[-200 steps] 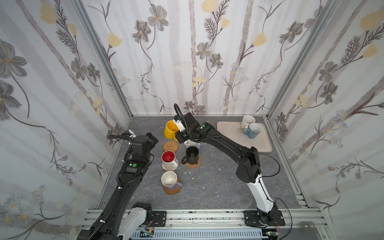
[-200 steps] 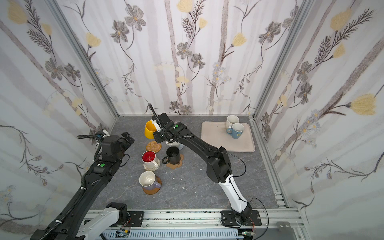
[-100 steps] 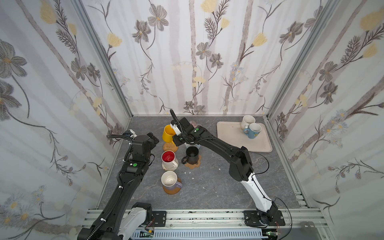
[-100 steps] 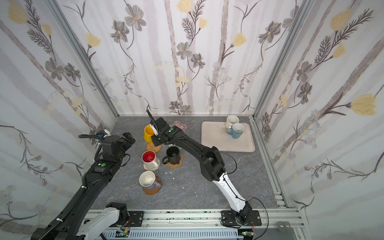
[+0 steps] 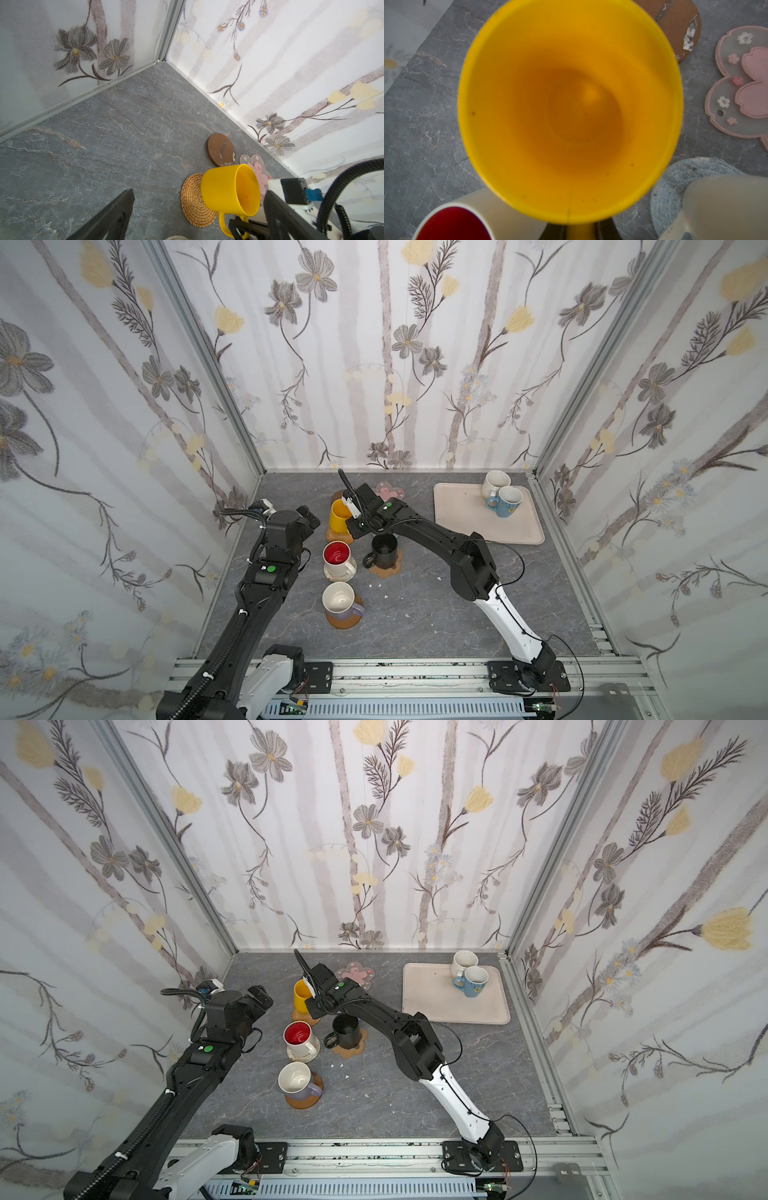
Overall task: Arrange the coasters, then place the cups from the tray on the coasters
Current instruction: 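Lower the yellow mug onto the woven rattan coaster with right gripper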
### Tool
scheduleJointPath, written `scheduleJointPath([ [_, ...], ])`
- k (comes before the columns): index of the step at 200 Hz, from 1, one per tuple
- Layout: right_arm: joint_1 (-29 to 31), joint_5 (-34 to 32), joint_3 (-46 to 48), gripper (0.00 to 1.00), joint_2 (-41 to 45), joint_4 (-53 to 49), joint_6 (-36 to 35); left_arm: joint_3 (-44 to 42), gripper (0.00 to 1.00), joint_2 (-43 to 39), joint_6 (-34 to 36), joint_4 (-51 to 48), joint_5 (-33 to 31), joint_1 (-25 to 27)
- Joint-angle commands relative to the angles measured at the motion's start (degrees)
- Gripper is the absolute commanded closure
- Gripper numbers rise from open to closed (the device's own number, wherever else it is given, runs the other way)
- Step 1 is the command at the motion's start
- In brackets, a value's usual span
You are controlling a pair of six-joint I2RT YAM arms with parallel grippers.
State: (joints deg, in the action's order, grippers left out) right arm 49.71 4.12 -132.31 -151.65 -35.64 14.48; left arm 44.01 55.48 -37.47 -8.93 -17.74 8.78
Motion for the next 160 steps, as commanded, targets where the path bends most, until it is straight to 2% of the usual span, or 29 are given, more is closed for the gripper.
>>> scheduleJointPath([
  [1,0.12,-0.69,-0.76,1.0,-0.38,4.75,-0.5,-0.08,0.0,0.23,0.21,1.79,-0.04,-0.06],
  [38,0.12,-2.06,-0.83,0.97,-1.18,3.77,-1.29,0.02,0.0,0.88,0.17,1.81,0.25,-0.04],
  [112,0.12,-2.65,-0.83,0.79,-1.27,3.65,-1.33,-0.15,0.0,1.03,0.21,1.9,0.35,0.0],
  [160,0.29,-1.34,-0.78,0.79,-1.23,3.8,-1.74,-0.24,0.0,1.01,0.21,1.9,0.39,-0.01],
])
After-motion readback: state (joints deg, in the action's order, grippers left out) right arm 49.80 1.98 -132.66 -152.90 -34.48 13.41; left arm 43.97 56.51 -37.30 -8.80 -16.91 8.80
